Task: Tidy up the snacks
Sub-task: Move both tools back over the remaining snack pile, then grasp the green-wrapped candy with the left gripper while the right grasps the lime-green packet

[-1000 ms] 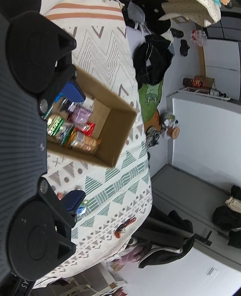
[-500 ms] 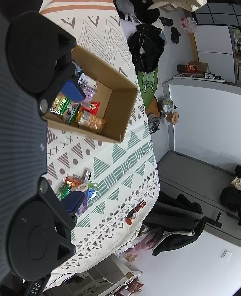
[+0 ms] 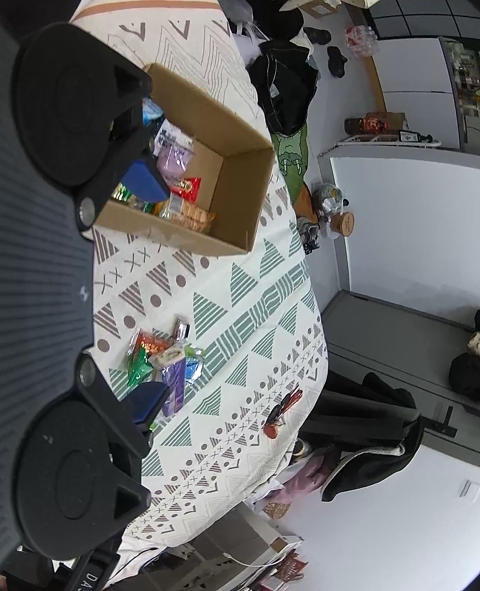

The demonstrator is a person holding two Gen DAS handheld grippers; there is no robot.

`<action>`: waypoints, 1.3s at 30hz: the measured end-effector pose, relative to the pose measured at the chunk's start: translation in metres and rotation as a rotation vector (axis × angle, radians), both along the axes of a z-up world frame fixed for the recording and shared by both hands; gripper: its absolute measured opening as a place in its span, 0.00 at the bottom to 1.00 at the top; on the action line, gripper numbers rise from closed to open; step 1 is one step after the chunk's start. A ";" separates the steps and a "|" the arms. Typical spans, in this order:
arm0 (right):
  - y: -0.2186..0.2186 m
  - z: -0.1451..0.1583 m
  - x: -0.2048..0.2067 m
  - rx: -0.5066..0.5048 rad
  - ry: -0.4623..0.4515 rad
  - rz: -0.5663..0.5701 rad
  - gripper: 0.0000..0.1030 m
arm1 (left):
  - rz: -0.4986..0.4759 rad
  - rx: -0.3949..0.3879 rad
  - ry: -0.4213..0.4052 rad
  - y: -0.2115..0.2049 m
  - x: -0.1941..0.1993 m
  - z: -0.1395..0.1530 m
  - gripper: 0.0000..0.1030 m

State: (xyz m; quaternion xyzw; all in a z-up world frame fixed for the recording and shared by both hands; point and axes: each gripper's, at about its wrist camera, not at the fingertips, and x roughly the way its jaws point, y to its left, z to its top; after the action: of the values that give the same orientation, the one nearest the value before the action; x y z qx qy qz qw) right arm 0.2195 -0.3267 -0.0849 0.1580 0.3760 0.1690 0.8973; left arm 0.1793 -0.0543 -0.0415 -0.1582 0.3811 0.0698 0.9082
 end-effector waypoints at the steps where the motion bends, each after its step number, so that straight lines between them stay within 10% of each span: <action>1: -0.001 -0.001 0.000 0.000 -0.002 -0.008 1.00 | -0.004 0.000 0.003 -0.003 0.002 -0.002 1.00; 27: -0.033 -0.048 0.044 0.091 0.185 -0.142 0.93 | -0.057 -0.092 0.045 -0.048 0.059 -0.061 0.98; 39: -0.030 -0.073 0.067 0.093 0.256 -0.151 0.74 | -0.119 -0.141 0.089 -0.061 0.091 -0.103 0.68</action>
State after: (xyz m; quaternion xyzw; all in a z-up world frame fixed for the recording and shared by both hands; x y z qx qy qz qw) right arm 0.2863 -0.3567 -0.1575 0.2473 0.4663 0.0969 0.8438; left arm 0.2699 -0.1158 -0.1442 -0.1954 0.4336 -0.0044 0.8796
